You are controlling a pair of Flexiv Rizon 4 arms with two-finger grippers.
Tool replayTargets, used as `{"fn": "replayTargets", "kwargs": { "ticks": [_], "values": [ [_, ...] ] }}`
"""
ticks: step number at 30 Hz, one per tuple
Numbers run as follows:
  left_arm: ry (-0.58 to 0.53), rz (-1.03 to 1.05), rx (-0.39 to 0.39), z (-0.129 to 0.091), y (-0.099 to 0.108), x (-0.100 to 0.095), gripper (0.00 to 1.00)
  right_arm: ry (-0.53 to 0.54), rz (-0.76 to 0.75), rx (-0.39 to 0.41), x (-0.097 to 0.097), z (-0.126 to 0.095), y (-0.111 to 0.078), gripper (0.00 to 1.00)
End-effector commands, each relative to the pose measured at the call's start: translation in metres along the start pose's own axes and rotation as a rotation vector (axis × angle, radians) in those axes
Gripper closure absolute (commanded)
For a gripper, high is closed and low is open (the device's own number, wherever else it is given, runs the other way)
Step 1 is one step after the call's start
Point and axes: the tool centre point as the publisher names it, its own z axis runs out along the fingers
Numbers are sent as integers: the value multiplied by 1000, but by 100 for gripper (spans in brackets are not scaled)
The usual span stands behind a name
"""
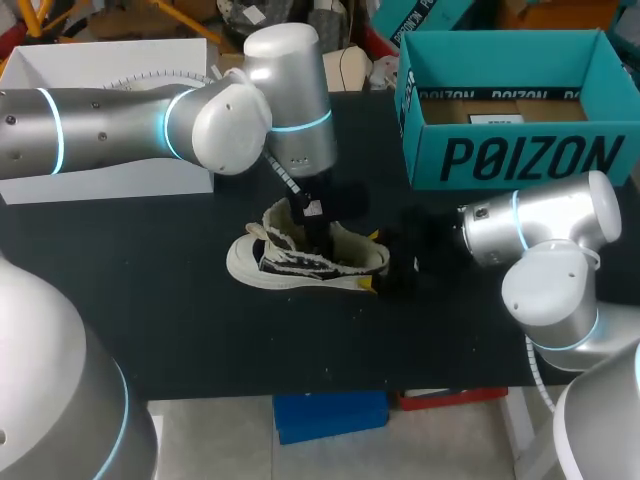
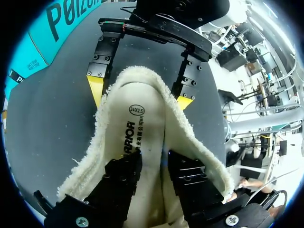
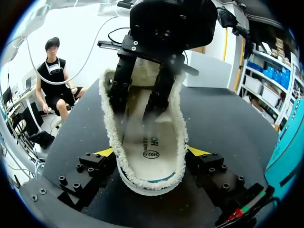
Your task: Take the shoe out of the shoebox, open the shoe tongue, remove and reinsert the insole, then place the shoe into the shoebox
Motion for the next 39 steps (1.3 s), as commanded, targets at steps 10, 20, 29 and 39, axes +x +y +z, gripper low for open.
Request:
{"fn": "replayTargets", "kwargs": {
  "ticks": [10, 20, 29, 39],
  "values": [
    [-204, 7, -81, 13, 8, -2, 72, -1, 2, 4, -1, 0, 0, 100],
    [-475, 11, -236, 24, 11, -6, 70, -1, 2, 4, -1, 0, 0, 100],
    [-656, 18, -272, 25, 25, -21, 65, -1, 2, 4, -1, 0, 0, 100],
    [-890, 58, -213, 14, 32, -27, 67, -1, 2, 4, -1, 0, 0, 100]
  ]
}}
